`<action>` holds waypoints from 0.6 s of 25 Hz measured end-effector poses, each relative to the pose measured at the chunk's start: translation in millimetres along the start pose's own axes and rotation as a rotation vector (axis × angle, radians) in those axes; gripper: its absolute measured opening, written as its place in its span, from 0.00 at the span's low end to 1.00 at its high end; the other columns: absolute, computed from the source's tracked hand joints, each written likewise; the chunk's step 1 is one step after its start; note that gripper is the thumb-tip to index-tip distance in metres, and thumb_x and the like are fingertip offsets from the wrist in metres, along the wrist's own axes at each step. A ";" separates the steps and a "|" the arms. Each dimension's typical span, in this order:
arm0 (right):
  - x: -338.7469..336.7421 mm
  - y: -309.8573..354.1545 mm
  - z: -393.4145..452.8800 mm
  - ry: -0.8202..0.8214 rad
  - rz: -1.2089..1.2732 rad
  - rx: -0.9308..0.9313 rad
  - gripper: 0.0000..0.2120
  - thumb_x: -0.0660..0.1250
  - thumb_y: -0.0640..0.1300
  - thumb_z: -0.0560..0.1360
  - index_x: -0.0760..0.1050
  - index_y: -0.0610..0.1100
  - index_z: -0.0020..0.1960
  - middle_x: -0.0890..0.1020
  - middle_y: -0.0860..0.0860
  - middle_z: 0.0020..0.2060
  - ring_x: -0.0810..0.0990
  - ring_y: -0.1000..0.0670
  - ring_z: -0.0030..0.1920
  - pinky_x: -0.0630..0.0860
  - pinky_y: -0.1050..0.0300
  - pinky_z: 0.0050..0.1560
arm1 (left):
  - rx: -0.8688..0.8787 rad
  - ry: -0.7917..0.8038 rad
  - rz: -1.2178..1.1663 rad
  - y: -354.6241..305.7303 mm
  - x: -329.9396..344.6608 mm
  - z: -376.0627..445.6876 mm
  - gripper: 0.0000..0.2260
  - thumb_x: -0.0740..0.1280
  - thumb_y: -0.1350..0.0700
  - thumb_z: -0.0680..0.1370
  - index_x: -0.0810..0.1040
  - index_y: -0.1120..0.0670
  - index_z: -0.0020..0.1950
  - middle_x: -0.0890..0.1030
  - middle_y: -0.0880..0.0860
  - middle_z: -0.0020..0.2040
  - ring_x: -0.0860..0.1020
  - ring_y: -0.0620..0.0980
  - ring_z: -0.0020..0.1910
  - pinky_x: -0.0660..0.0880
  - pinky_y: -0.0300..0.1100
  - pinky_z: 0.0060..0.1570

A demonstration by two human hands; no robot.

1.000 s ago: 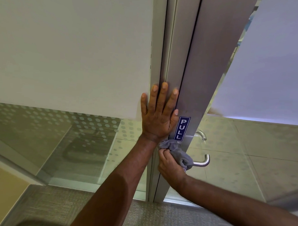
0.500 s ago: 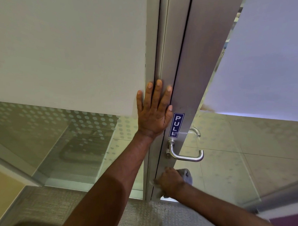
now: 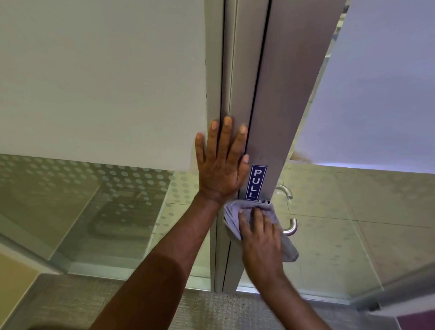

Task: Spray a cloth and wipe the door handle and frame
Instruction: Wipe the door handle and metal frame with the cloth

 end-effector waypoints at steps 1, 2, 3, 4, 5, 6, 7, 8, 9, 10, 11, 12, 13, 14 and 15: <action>10.5 6.1 -3.7 0.018 -0.058 0.009 0.36 0.69 0.39 0.72 0.63 0.45 0.79 0.70 0.36 0.70 0.72 0.34 0.66 0.69 0.36 0.66 | 0.001 0.001 0.002 0.4 -0.2 0.5 0.30 0.52 0.45 0.86 0.44 0.47 0.85 0.39 0.49 0.85 0.41 0.53 0.85 0.44 0.58 0.82; 14.1 7.5 -5.1 0.042 -0.092 0.009 0.37 0.70 0.40 0.72 0.62 0.45 0.79 0.70 0.34 0.69 0.72 0.33 0.65 0.68 0.36 0.66 | 0.000 0.005 0.003 0.7 0.1 0.8 0.30 0.52 0.45 0.86 0.44 0.47 0.85 0.38 0.49 0.85 0.41 0.53 0.85 0.44 0.58 0.82; 11.4 6.1 -4.2 0.022 -0.097 -0.012 0.38 0.70 0.40 0.72 0.61 0.46 0.79 0.72 0.34 0.67 0.73 0.34 0.63 0.69 0.37 0.64 | 0.001 0.008 0.002 0.6 0.4 0.5 0.30 0.52 0.45 0.86 0.44 0.47 0.85 0.38 0.49 0.85 0.41 0.53 0.85 0.43 0.58 0.83; 6.4 1.8 -3.1 -0.020 -0.091 -0.043 0.38 0.70 0.39 0.72 0.61 0.48 0.79 0.74 0.36 0.63 0.74 0.35 0.60 0.71 0.38 0.62 | 0.005 0.009 0.002 0.1 0.6 -0.5 0.30 0.53 0.46 0.86 0.44 0.47 0.85 0.38 0.49 0.85 0.41 0.53 0.85 0.43 0.58 0.83; 1.1 -4.1 -3.3 -0.062 -0.076 -0.084 0.39 0.70 0.37 0.71 0.62 0.50 0.79 0.75 0.37 0.60 0.75 0.36 0.58 0.73 0.39 0.61 | 0.009 0.008 0.003 -0.2 0.5 -1.3 0.30 0.53 0.46 0.85 0.44 0.47 0.85 0.38 0.49 0.85 0.41 0.53 0.85 0.43 0.58 0.83; -3.6 -10.2 -4.7 -0.105 -0.066 -0.144 0.39 0.69 0.36 0.71 0.63 0.52 0.79 0.76 0.39 0.57 0.76 0.37 0.56 0.74 0.40 0.60 | 0.009 0.008 0.004 0.2 0.6 -1.5 0.31 0.54 0.46 0.85 0.44 0.47 0.85 0.38 0.49 0.85 0.41 0.53 0.85 0.43 0.58 0.83; -6.3 -16.0 -8.4 -0.150 -0.058 -0.211 0.38 0.67 0.35 0.71 0.65 0.53 0.78 0.77 0.40 0.56 0.77 0.38 0.55 0.74 0.40 0.59 | 0.006 0.011 0.001 1.1 0.5 -1.5 0.31 0.54 0.46 0.85 0.44 0.47 0.85 0.38 0.49 0.85 0.41 0.53 0.85 0.43 0.59 0.82; -7.7 -21.7 -13.5 -0.184 -0.044 -0.281 0.35 0.62 0.35 0.71 0.67 0.54 0.76 0.78 0.40 0.55 0.78 0.38 0.55 0.75 0.40 0.60 | 0.005 0.017 -0.004 1.6 0.4 -1.2 0.31 0.54 0.46 0.85 0.44 0.47 0.85 0.38 0.49 0.85 0.41 0.53 0.85 0.43 0.59 0.82; -8.6 -28.2 -18.5 -0.199 -0.034 -0.334 0.32 0.58 0.36 0.72 0.70 0.53 0.74 0.79 0.40 0.55 0.79 0.38 0.55 0.75 0.41 0.60 | 0.008 0.023 -0.005 1.5 0.3 -1.1 0.31 0.54 0.46 0.85 0.44 0.47 0.85 0.38 0.49 0.85 0.40 0.53 0.85 0.43 0.59 0.82; -8.9 -35.2 -22.4 -0.213 -0.031 -0.392 0.29 0.56 0.37 0.73 0.74 0.53 0.72 0.80 0.40 0.56 0.80 0.38 0.56 0.75 0.41 0.61 | 0.009 0.028 -0.005 0.8 0.0 -1.1 0.30 0.54 0.46 0.85 0.44 0.47 0.85 0.39 0.49 0.86 0.40 0.52 0.85 0.43 0.59 0.82; -7.9 -42.8 -25.2 -0.223 -0.043 -0.448 0.27 0.56 0.37 0.75 0.76 0.53 0.70 0.81 0.39 0.57 0.80 0.38 0.58 0.74 0.40 0.63 | 0.008 0.034 -0.006 0.4 0.1 -0.9 0.30 0.54 0.46 0.85 0.43 0.47 0.85 0.40 0.50 0.86 0.40 0.52 0.85 0.43 0.59 0.82; -5.8 -51.6 -27.8 -0.244 -0.062 -0.498 0.24 0.57 0.38 0.76 0.77 0.53 0.68 0.81 0.39 0.58 0.80 0.38 0.60 0.74 0.39 0.64 | 0.003 0.040 -0.011 0.6 0.2 -0.7 0.30 0.54 0.46 0.85 0.43 0.47 0.85 0.41 0.50 0.86 0.40 0.52 0.85 0.44 0.59 0.82; -2.2 -61.8 -29.9 -0.243 -0.095 -0.523 0.22 0.58 0.40 0.78 0.78 0.54 0.67 0.81 0.38 0.60 0.80 0.37 0.62 0.74 0.38 0.65 | 0.001 0.042 -0.016 0.8 0.4 -0.8 0.30 0.54 0.46 0.85 0.43 0.46 0.85 0.40 0.49 0.86 0.40 0.52 0.85 0.44 0.59 0.82; 0.9 -72.2 -32.6 -0.260 -0.110 -0.549 0.19 0.58 0.41 0.80 0.79 0.54 0.66 0.81 0.38 0.61 0.79 0.37 0.63 0.73 0.37 0.66 | 0.005 0.040 -0.017 1.1 1.2 -1.0 0.30 0.54 0.46 0.85 0.43 0.47 0.85 0.39 0.49 0.86 0.40 0.52 0.85 0.44 0.59 0.82; 1.4 -82.6 -35.2 -0.272 -0.104 -0.570 0.17 0.57 0.42 0.83 0.80 0.53 0.65 0.81 0.37 0.61 0.79 0.36 0.63 0.72 0.37 0.67 | 0.006 0.038 -0.015 1.7 1.6 -1.4 0.31 0.54 0.46 0.85 0.43 0.47 0.85 0.38 0.49 0.85 0.40 0.52 0.85 0.43 0.59 0.82</action>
Point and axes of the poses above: each hand's wrist, its own z-axis towards the middle knuckle, its own x-axis out of the palm, y = z × x, the point moved 9 cm from there along z, towards the middle knuckle
